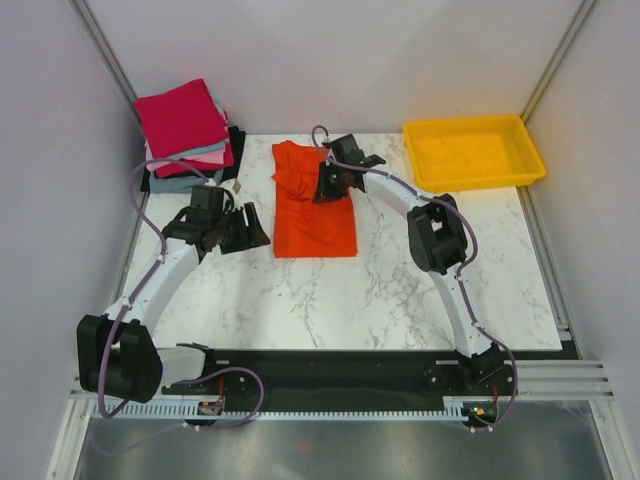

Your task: Fold and stack the t-shirts

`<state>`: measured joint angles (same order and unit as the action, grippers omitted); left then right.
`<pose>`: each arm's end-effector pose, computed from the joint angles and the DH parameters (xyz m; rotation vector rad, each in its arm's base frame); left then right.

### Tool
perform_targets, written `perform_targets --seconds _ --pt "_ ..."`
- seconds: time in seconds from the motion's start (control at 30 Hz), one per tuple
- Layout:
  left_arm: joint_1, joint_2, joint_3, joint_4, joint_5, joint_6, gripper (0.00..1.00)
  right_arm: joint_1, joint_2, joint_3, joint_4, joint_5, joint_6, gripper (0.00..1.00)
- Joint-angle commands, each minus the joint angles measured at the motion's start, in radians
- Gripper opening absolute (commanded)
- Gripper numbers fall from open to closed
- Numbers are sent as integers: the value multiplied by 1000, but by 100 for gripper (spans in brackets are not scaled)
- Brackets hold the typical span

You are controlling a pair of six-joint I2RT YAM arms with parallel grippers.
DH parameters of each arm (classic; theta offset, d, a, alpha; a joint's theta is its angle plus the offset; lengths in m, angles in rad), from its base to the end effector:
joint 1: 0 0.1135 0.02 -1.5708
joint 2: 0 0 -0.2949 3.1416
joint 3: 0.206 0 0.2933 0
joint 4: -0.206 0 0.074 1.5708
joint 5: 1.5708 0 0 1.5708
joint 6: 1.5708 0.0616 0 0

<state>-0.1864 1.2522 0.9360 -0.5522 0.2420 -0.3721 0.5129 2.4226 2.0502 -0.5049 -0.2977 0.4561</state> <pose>0.2976 -0.0711 0.2592 -0.1198 2.4774 -0.5399 0.5280 0.3181 0.1570 -0.2110 2.5506 0.7692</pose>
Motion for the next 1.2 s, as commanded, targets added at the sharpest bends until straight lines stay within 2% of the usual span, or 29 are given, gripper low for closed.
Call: perform_targets --seconds 0.0,0.1,0.2,0.23,0.33,0.37,0.4,0.43,0.47,0.53,0.67,0.83,1.0,1.17 --pt "2 0 -3 49 23 50 69 -48 59 168 -30 42 6 21" --pt "2 4 -2 49 26 50 69 -79 137 303 -23 71 7 23" --pt "2 7 -3 54 32 48 69 -109 168 389 -14 33 4 25" --pt "2 6 -8 60 36 48 69 -116 152 384 -12 16 -3 30" --pt "2 3 -19 87 45 13 71 -137 -18 227 60 43 -63 41" --pt "2 6 -22 93 49 -16 73 -145 -137 90 87 73 -74 44" --pt "2 15 -25 100 55 -33 73 -151 -196 17 116 81 -82 51" --pt "2 21 -35 118 56 -51 73 -154 -254 -55 165 81 -83 66" --pt "2 26 -46 136 56 -85 73 -160 -360 -193 186 75 -83 73" --pt "1 41 -89 169 52 -119 73 -160 -445 -316 221 57 -80 85" --pt "1 72 -161 290 59 -183 74 -160 -609 -658 281 -24 -34 87" --pt "1 121 -216 417 77 -220 74 -160 -703 -983 435 -86 18 81" --pt "-8 170 -215 491 76 -241 75 -154 -683 -1096 569 -155 76 78" --pt "-18 231 -238 547 74 -246 76 -140 -639 -1133 611 -164 82 77"
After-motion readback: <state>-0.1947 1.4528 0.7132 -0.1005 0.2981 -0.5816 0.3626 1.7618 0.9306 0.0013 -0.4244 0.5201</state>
